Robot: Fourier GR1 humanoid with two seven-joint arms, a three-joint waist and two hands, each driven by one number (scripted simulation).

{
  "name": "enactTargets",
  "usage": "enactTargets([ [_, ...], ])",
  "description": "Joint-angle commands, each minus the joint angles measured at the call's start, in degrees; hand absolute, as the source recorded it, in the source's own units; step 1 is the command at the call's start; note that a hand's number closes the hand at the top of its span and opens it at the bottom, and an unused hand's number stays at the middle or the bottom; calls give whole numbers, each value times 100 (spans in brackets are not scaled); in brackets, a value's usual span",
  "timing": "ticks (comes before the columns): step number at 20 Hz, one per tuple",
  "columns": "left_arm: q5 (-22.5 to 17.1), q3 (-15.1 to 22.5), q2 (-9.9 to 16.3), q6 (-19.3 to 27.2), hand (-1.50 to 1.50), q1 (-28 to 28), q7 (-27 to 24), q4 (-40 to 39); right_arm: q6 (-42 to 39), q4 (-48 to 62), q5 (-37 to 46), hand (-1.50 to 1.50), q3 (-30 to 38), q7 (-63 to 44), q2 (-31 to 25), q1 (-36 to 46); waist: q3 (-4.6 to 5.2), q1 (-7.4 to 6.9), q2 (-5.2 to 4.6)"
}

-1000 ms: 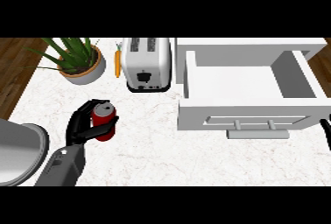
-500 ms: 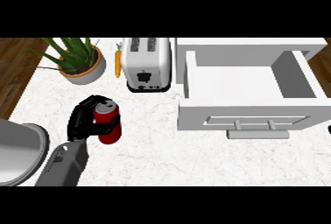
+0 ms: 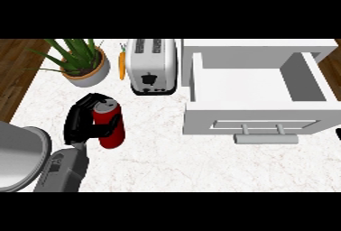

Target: Pick up the can, place it into the drawer and close the drawer

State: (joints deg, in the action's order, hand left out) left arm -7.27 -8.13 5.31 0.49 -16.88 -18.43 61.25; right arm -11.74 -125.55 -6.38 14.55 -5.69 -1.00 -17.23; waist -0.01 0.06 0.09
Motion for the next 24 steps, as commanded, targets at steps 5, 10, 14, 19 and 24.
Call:
enactTargets([
  [5, 325, 483, -91, 319, 150, -461, 864, 851, 84, -52, 134, -150, -39, -156, 88, 125, 1, 21, -7],
  [10, 660, 1053, -514, 988, 150, -731, 1896, 1893, -377, 30, -526, -150, 590, 173, -222, -287, -4, 59, 8],
  [14, 692, 1121, -494, 990, 150, -1268, 2631, 2061, -79, -245, -247, -150, 228, -271, -115, 67, 0, 24, -1],
  [19, 770, 1620, -528, 1654, 150, -2043, 2744, 1515, -149, -217, -221, -150, 215, -107, 24, -100, 1, 69, -9],
  [24, 666, 1985, -530, 2336, 150, -3314, 3132, 983, 13, 107, 148, -150, -55, 317, 94, 0, -2, 135, -24],
])
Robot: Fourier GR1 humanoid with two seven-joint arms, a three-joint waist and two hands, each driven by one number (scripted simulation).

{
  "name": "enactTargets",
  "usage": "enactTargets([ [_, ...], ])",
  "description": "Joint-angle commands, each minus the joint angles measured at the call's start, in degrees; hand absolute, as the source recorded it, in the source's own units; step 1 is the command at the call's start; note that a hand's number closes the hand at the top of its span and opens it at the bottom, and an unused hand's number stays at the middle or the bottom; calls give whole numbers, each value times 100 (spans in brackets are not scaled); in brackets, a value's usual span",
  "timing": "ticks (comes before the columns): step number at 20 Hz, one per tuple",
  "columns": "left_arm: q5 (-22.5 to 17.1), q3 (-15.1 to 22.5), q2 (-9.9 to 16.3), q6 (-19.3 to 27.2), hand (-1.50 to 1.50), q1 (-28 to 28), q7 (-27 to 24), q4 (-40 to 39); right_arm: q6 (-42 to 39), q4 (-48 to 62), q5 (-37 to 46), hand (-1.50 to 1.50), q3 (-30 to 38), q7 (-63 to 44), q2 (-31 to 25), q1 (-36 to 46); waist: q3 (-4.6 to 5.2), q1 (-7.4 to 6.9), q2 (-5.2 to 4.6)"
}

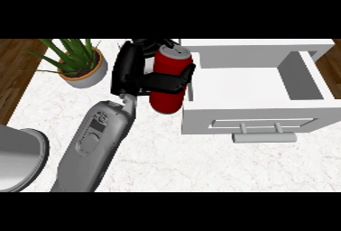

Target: Pick up the can, place it into the drawer and close the drawer

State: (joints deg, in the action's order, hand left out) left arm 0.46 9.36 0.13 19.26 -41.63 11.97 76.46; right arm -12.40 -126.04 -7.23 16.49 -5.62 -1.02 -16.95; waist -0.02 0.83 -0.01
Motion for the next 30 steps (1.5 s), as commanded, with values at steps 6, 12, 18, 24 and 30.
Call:
enactTargets([
  [6, -237, 112, -13, 668, 150, -2039, 549, -1207, -111, -129, -6, -150, -85, 113, -32, -252, -2, 78, -9],
  [12, -643, 155, -13, 983, 150, -2955, 206, -2420, 133, 11, 131, -150, -101, -217, -92, 275, -2, 107, -36],
  [18, -1198, 501, -13, 1318, 150, -3570, 144, -3219, -104, 341, -64, -150, 160, 111, -273, 248, -7, 173, -45],
  [24, -1599, 548, -13, 1087, 150, -3886, -567, -4175, 212, 143, 345, -150, -318, -173, 40, 450, -5, 228, -80],
  [30, -1958, 1026, -13, 1317, 150, -4317, -513, -4687, 44, -66, 4, -150, -135, -304, -89, 316, -9, 324, -78],
])
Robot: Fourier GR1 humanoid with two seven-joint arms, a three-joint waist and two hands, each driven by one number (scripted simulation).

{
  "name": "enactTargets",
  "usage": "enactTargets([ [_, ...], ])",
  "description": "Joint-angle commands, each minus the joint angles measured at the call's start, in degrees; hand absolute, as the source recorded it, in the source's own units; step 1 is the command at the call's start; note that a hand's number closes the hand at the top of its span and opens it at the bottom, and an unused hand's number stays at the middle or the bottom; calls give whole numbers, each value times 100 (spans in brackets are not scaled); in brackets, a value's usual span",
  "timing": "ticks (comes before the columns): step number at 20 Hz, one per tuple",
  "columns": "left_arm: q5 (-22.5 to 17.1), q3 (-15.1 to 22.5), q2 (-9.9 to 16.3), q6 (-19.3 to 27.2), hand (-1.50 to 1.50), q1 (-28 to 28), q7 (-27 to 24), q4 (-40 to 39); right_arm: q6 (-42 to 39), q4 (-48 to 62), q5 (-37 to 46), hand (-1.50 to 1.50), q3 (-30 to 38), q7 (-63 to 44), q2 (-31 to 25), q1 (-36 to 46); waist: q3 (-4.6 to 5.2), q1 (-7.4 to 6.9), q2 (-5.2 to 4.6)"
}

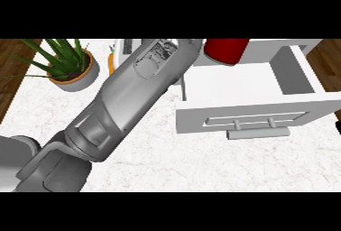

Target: Pick up the can, place it into the drawer and close the drawer

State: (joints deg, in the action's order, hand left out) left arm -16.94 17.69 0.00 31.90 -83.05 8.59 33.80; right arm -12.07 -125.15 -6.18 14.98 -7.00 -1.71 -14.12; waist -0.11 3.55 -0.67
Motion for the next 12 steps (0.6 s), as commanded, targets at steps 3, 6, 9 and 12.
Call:
enactTargets([
  [3, -567, 332, 0, 109, 150, -202, -253, -567, 122, -9, 88, -150, -74, -252, -44, 310, -1, 98, -37],
  [6, -714, 568, 0, 154, 150, -209, -406, -729, 60, 298, 221, -150, -160, 80, 40, 304, -7, 172, -55],
  [9, -776, 632, 0, 200, 150, -352, -475, -945, -69, 346, -109, -150, 166, 155, -161, 348, -8, 164, -53],
  [12, -883, 908, 0, 364, 150, -119, -725, -961, 24, 321, 32, -150, 32, 74, -44, 315, -6, 181, -55],
])
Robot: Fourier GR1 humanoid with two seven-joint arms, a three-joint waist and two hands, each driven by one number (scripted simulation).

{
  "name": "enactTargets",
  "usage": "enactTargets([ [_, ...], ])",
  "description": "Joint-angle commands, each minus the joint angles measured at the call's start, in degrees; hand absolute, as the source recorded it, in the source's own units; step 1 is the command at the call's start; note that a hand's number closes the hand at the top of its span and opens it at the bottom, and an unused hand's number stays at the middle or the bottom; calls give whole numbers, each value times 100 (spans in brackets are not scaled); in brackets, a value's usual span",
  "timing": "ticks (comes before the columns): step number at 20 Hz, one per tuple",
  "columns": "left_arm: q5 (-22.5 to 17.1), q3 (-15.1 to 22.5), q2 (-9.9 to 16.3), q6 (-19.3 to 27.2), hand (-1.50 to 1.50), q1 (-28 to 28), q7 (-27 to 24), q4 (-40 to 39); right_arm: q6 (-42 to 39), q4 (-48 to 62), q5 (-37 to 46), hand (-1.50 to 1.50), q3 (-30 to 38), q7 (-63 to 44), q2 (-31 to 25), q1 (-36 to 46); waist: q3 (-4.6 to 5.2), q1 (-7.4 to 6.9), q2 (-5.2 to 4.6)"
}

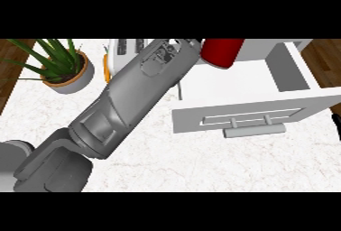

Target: Pick up the can, place it into the drawer and close the drawer

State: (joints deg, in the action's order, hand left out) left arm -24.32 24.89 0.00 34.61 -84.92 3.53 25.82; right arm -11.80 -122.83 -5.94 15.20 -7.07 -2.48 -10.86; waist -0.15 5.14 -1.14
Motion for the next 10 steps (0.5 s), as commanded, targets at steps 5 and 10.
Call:
enactTargets([
  [5, -274, 562, 0, 277, 150, 317, -532, -225, 77, 6, 179, -150, -226, -137, 22, 273, 0, 148, -44],
  [10, -320, 816, 0, 240, 150, 145, -480, -368, 113, 251, 212, -150, -136, -19, -33, 461, -1, 109, -42],
])
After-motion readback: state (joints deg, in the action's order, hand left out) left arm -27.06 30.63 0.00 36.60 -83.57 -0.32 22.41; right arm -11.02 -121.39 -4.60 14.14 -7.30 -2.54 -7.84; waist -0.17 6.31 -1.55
